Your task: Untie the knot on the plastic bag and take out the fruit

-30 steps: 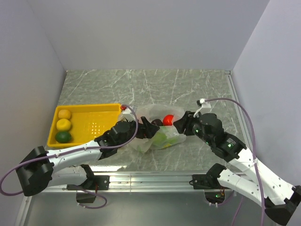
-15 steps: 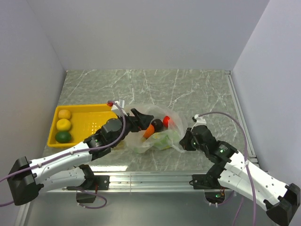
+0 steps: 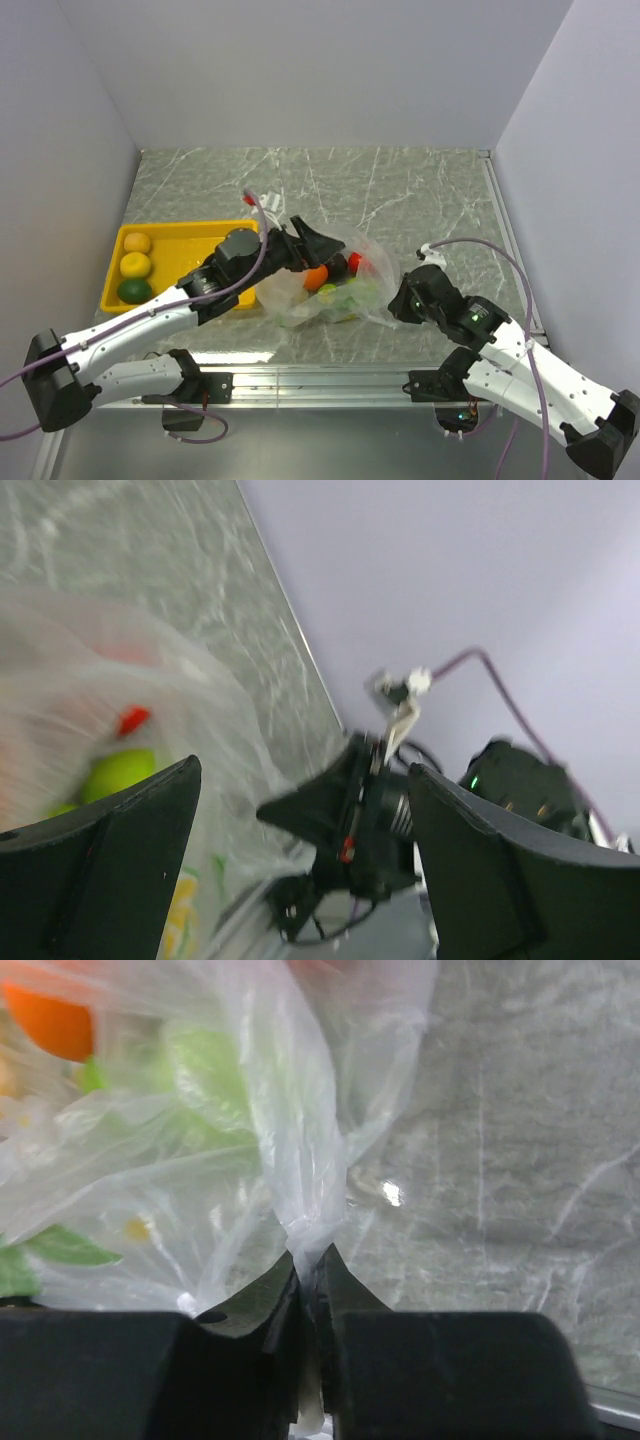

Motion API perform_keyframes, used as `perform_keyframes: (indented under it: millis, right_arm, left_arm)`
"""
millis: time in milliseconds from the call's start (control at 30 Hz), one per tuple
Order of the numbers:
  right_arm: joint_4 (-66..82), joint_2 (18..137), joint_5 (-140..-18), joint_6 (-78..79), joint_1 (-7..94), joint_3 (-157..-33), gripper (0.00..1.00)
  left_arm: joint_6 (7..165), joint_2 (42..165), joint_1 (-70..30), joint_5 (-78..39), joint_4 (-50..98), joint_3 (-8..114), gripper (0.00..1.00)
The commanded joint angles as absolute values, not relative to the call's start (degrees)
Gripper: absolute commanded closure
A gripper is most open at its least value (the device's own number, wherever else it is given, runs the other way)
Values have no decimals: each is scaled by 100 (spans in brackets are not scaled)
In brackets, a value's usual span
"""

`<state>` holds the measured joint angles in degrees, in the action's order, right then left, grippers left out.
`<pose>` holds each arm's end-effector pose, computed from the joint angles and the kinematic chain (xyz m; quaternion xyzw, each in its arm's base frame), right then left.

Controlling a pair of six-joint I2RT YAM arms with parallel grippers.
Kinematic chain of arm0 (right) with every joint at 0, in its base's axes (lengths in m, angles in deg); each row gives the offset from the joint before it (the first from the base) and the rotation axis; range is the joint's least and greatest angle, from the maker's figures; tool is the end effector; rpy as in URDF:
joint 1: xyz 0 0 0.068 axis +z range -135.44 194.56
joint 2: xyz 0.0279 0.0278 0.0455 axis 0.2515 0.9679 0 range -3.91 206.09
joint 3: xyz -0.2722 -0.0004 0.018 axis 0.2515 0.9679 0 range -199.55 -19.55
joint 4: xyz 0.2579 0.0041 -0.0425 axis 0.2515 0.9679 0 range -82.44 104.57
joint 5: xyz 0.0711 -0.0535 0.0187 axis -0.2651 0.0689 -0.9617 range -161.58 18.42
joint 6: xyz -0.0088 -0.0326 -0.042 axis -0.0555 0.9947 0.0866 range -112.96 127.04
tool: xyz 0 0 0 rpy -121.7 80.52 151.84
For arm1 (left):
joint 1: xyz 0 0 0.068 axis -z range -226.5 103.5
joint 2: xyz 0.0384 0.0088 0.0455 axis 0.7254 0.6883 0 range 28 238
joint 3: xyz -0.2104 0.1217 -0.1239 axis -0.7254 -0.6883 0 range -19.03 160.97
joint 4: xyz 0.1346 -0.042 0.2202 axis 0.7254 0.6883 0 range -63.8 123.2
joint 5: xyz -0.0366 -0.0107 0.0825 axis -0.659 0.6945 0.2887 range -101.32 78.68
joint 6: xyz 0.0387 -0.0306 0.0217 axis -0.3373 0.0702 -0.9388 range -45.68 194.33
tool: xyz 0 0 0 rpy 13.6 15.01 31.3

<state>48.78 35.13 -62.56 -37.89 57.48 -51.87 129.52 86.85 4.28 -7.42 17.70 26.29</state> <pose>0.1052 0.0901 0.2297 0.0446 0.9299 0.1952 0.3086 0.1566 -0.1882 0.3309 -0.0514 0.7357 -0.5238 0.4264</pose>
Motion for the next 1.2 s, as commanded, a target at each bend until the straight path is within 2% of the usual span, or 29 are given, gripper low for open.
perform_keyframes:
  millis: [0,133,167,367,700,900,1167]
  right_arm:
    - [4729,3485,-6060,-3691,5798,-5637,84]
    - [4764,3564,-5945,-3516,5798,-5866,84]
    - [4756,3555,-5971,-3489,5790,-5875,83]
    - [5027,3494,-5998,-3734,5798,-5629,83]
    - [5327,3291,-5770,-3902,5789,-5751,82]
    - [5125,3475,-5769,-3788,5789,-5866,80]
    - [5098,3493,-5620,-3708,5790,-5665,79]
  left_arm:
    - [12935,8977,587,-2046,1969,2782,10]
    - [12488,9312,1298,-1828,2284,3123,10]
    - [12399,9373,1404,-1400,2529,3203,10]
    - [12012,9601,1546,-272,2777,3362,12]
    - [12240,10674,1897,-1228,2330,2703,12]
    - [11758,10807,2275,-1150,2900,3123,11]
    - [12152,10174,2179,1055,3647,3405,10]
